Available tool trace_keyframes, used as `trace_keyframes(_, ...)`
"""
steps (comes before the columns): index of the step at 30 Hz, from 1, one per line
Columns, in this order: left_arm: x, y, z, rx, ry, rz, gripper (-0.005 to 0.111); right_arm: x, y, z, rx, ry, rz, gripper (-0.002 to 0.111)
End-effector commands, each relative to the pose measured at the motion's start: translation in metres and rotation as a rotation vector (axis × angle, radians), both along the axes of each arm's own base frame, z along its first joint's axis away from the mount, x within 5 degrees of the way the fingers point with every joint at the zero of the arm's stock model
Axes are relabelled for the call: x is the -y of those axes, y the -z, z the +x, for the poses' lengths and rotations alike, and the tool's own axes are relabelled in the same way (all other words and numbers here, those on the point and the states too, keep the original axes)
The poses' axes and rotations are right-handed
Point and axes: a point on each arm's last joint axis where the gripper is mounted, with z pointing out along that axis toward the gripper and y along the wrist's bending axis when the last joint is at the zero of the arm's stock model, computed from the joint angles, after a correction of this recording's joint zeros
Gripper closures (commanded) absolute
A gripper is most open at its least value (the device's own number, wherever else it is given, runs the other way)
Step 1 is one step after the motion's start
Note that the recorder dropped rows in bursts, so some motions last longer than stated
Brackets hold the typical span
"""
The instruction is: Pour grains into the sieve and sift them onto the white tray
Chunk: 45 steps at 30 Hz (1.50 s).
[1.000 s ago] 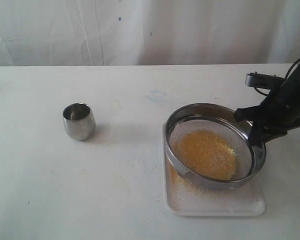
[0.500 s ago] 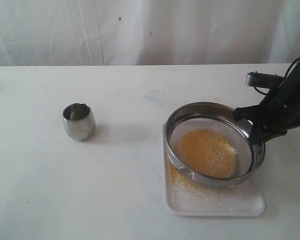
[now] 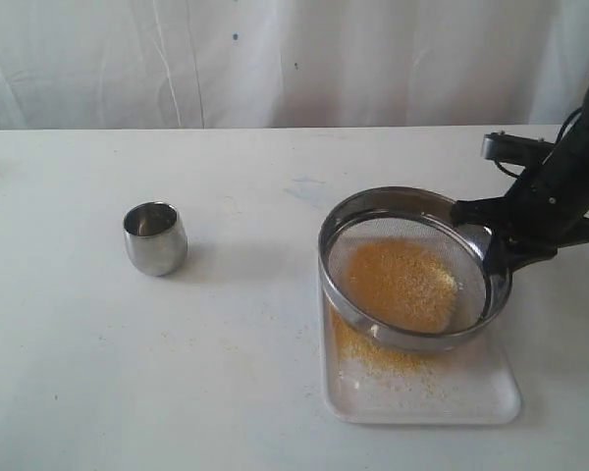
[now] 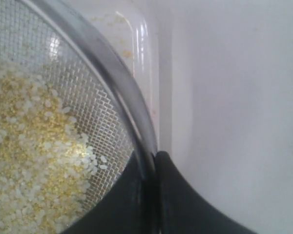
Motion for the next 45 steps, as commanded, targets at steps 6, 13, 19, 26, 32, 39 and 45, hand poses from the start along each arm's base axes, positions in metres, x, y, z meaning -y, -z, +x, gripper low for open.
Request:
trace_keyframes(6, 0.000, 0.000, 0.000, 0.007, 0.000, 0.006, 0.107, -0.001, -0.010, 0.006, 0.073, 0.039, 0.015, 0.108)
trace_keyframes(13, 0.000, 0.000, 0.000, 0.007, 0.000, 0.006, 0.107, -0.003, -0.005, -0.003, 0.016, -0.029, 0.014, 0.108)
trace_keyframes(19, 0.000, 0.000, 0.000, 0.007, 0.000, 0.006, 0.107, -0.004, -0.001, -0.012, -0.062, -0.052, 0.026, 0.108)
trace_keyframes(26, 0.000, 0.000, 0.000, 0.007, 0.000, 0.006, 0.107, -0.001, -0.006, 0.006, 0.093, 0.047, 0.011, 0.108)
trace_keyframes(32, 0.000, 0.000, 0.000, 0.007, 0.000, 0.006, 0.107, -0.006, -0.013, 0.005, 0.062, 0.004, 0.021, 0.108)
trace_keyframes(39, 0.000, 0.000, 0.000, 0.007, 0.000, 0.006, 0.107, -0.009, -0.015, 0.007, 0.083, -0.042, 0.011, 0.108)
trace_keyframes(45, 0.000, 0.000, 0.000, 0.007, 0.000, 0.006, 0.107, -0.010, -0.010, -0.007, -0.045, -0.087, 0.026, 0.108)
